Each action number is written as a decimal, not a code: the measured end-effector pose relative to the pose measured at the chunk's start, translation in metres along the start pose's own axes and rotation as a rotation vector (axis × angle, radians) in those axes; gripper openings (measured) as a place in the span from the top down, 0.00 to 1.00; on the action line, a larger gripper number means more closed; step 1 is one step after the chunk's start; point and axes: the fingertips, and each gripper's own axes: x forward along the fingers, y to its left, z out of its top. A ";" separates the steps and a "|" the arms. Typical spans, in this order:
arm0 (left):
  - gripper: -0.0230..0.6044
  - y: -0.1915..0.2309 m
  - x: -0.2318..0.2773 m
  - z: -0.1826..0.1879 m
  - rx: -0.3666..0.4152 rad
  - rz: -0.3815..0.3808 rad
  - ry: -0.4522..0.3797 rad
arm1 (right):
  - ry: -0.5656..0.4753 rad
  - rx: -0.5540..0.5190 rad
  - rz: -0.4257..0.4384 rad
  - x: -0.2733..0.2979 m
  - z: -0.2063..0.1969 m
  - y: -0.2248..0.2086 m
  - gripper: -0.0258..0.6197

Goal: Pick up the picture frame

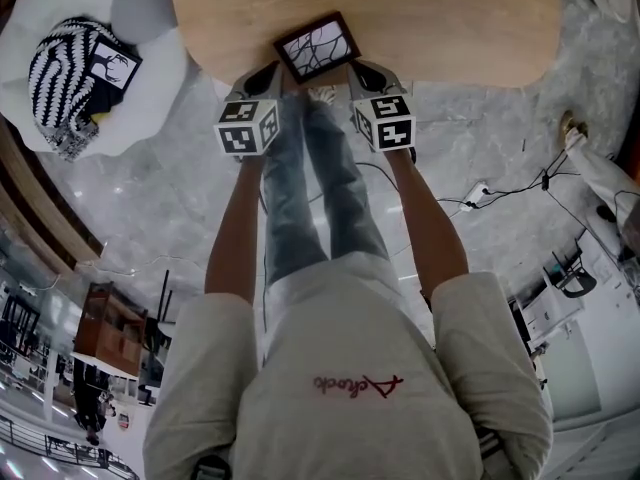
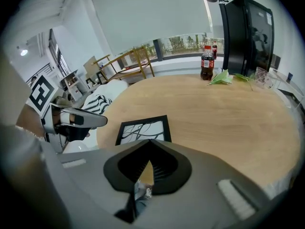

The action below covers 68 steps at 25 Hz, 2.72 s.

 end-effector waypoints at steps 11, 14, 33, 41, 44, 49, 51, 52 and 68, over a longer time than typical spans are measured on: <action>0.89 0.016 0.032 -0.011 -0.041 0.013 0.048 | 0.028 -0.021 -0.048 0.037 0.005 -0.034 0.95; 0.74 0.016 0.040 -0.018 -0.077 -0.006 0.072 | 0.030 -0.018 -0.037 0.043 0.007 -0.038 0.81; 0.72 0.024 0.054 -0.033 -0.118 0.061 0.107 | 0.053 -0.039 -0.026 0.071 0.000 -0.044 0.81; 0.78 0.023 0.058 -0.032 -0.137 0.072 0.105 | 0.056 -0.034 -0.051 0.071 -0.001 -0.045 0.85; 0.79 0.024 0.058 -0.030 -0.140 0.073 0.102 | 0.061 -0.028 -0.058 0.069 -0.004 -0.044 0.85; 0.82 0.022 0.057 -0.029 -0.135 0.075 0.103 | 0.042 -0.004 -0.086 0.059 -0.008 -0.042 0.85; 0.83 0.022 0.054 -0.025 -0.134 0.082 0.093 | 0.026 -0.004 -0.102 0.054 -0.003 -0.039 0.85; 0.83 0.022 0.052 -0.022 -0.133 0.087 0.084 | 0.016 -0.003 -0.111 0.051 -0.001 -0.037 0.85; 0.85 0.006 0.007 0.047 -0.077 0.115 -0.065 | -0.127 -0.015 -0.172 0.003 0.061 -0.018 0.85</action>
